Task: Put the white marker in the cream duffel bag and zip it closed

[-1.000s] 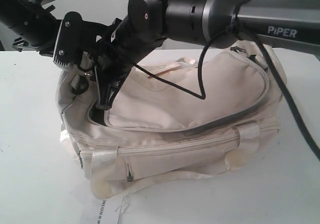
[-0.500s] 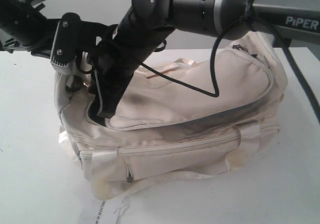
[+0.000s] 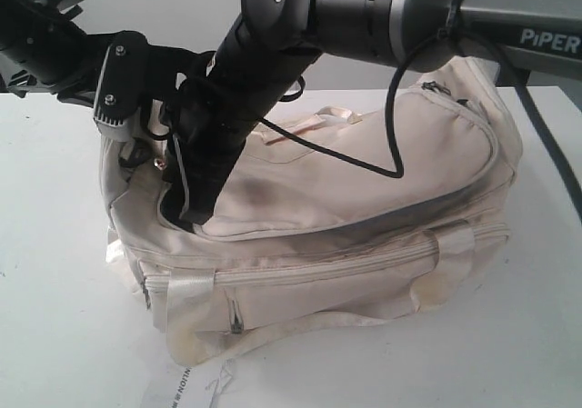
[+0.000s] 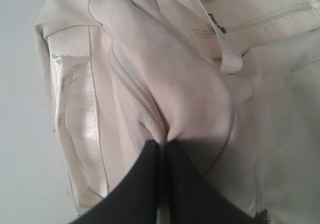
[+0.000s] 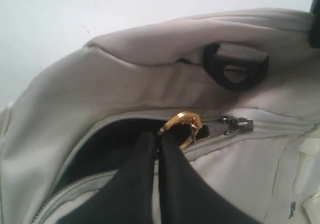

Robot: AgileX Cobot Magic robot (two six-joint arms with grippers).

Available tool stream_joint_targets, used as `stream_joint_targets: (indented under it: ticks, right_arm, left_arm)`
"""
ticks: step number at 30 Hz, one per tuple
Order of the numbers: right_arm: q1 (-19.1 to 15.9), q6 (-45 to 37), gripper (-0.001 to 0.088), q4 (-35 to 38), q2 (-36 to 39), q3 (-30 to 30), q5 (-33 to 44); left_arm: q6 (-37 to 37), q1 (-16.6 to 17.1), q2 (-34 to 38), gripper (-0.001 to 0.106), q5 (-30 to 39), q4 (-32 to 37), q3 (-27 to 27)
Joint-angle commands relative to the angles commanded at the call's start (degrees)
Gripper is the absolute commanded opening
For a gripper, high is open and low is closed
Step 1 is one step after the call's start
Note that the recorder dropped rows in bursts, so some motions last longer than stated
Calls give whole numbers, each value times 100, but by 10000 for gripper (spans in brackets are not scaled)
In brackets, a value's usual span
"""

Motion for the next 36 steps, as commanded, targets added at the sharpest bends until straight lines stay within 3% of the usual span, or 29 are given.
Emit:
stream_joint_targets:
  ticks: [10, 19, 36]
  right_arm:
    - [0, -28, 0, 99, -369, 0, -505]
    - [0, 11, 0, 123, -367, 0, 321]
    - [0, -123, 0, 545, -367, 0, 680]
  left_arm:
    - [0, 0, 0, 0, -123, 0, 0]
    - [-10, 0, 0, 0, -192, 0, 0]
    - [-10, 0, 0, 0, -268, 0, 0]
